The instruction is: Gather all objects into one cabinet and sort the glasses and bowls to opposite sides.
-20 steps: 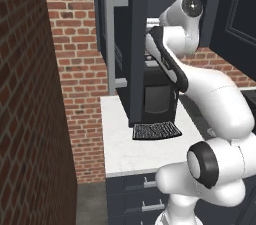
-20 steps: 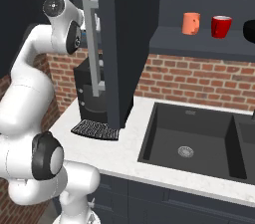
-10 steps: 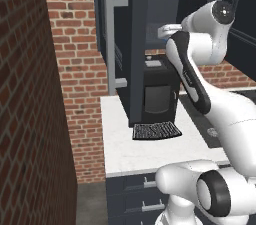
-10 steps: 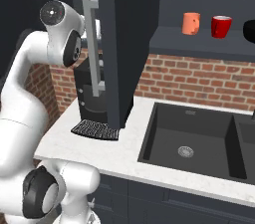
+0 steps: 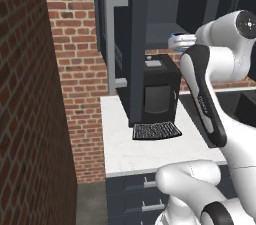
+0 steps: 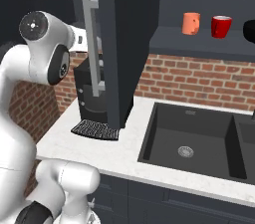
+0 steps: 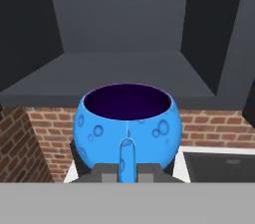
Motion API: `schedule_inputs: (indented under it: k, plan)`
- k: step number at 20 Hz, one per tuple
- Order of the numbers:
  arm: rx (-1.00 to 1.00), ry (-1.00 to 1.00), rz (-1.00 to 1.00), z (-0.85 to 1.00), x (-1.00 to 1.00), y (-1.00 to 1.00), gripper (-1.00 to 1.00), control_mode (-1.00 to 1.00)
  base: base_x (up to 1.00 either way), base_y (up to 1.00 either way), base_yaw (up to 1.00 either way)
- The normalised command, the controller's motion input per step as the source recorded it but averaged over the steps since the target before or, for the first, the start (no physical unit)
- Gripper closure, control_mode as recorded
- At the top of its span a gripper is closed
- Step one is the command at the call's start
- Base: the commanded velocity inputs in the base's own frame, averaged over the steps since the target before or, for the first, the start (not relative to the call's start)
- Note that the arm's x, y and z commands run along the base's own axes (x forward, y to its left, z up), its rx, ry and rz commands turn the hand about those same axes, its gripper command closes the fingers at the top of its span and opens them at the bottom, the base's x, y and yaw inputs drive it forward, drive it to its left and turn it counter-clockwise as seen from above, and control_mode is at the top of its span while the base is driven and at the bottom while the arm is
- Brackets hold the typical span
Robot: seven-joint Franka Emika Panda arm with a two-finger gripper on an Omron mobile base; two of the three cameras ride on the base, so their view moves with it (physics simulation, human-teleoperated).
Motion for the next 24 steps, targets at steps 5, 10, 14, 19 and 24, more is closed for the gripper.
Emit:
schedule_inputs:
  k: [5, 10, 14, 19, 24]
  plan:
    - [0.00, 0.00, 0.00, 0.06, -0.50, 0.01, 1.00, -1.00, 0.00, 0.00, 0.00]
    - [0.00, 0.00, 0.00, 0.00, -0.54, 0.00, 1.00, -1.00, 0.00, 0.00, 0.00]
    - [0.00, 0.00, -0.01, 0.00, -0.56, 0.02, 1.00, -1.00, 0.00, 0.00, 0.00]
    - [0.00, 0.01, -0.02, 0.00, -0.56, 0.10, 1.00, -1.00, 0.00, 0.00, 0.00]
    - [0.00, 0.04, -0.03, 0.00, -0.53, 0.13, 1.00, -1.00, 0.00, 0.00, 0.00]
